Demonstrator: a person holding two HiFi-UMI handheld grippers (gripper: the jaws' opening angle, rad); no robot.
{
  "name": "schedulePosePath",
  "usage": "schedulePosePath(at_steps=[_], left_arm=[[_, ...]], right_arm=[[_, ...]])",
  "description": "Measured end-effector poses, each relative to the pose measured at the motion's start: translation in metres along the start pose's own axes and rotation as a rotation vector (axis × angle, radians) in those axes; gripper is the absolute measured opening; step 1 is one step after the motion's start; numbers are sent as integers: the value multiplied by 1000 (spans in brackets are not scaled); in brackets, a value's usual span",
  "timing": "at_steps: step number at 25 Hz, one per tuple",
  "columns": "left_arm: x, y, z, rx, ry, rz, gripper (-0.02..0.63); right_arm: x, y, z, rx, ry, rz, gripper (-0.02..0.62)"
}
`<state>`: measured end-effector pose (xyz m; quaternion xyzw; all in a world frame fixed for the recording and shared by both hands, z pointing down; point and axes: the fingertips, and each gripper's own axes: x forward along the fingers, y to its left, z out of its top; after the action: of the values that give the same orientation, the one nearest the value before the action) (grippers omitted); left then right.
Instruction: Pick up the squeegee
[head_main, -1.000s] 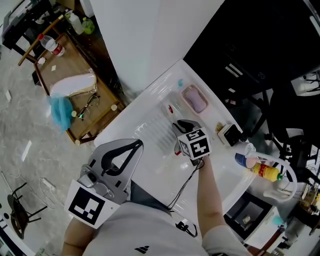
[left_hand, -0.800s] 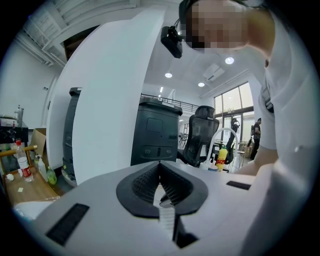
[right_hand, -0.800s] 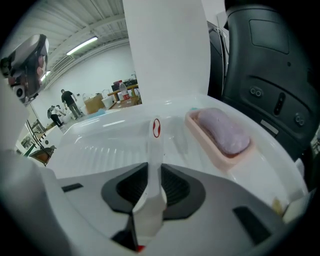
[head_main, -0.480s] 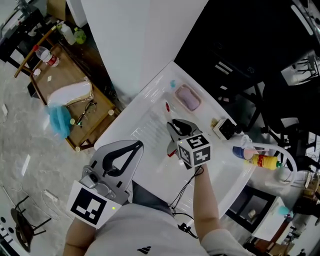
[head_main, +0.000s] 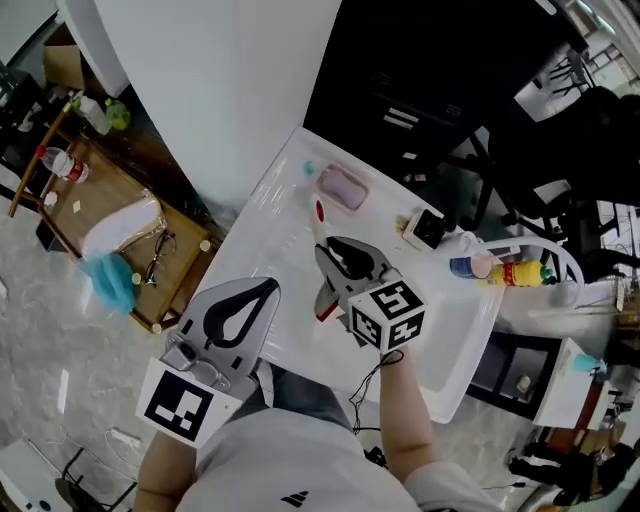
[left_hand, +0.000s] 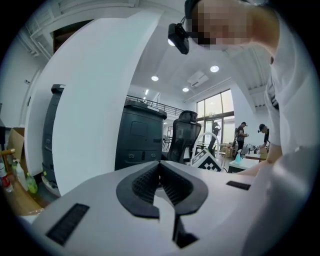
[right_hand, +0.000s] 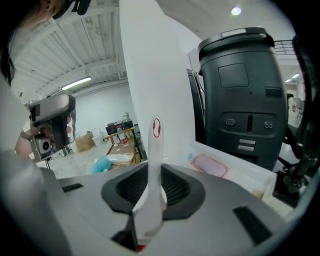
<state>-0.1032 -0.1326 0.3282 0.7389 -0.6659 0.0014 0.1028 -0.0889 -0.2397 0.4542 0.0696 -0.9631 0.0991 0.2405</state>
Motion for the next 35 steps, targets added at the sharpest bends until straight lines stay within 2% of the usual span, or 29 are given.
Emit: schedulePosePath(at_steps=[8,15,23,35], left_arm=[[25,-27,22,21,41,-148,12],[31,-51,26,47,44,-271,12],[35,-87,29,78,19,-404,12],[26,-129,36,110,-15,-517,12]], right_arm=[[-58,3,35,83,-131,-82,92],[-101,16,51,108,-242,-168,92],[-148,31,56,103,-310,-254,92],[-210,58,65,83,-407,-358,92]])
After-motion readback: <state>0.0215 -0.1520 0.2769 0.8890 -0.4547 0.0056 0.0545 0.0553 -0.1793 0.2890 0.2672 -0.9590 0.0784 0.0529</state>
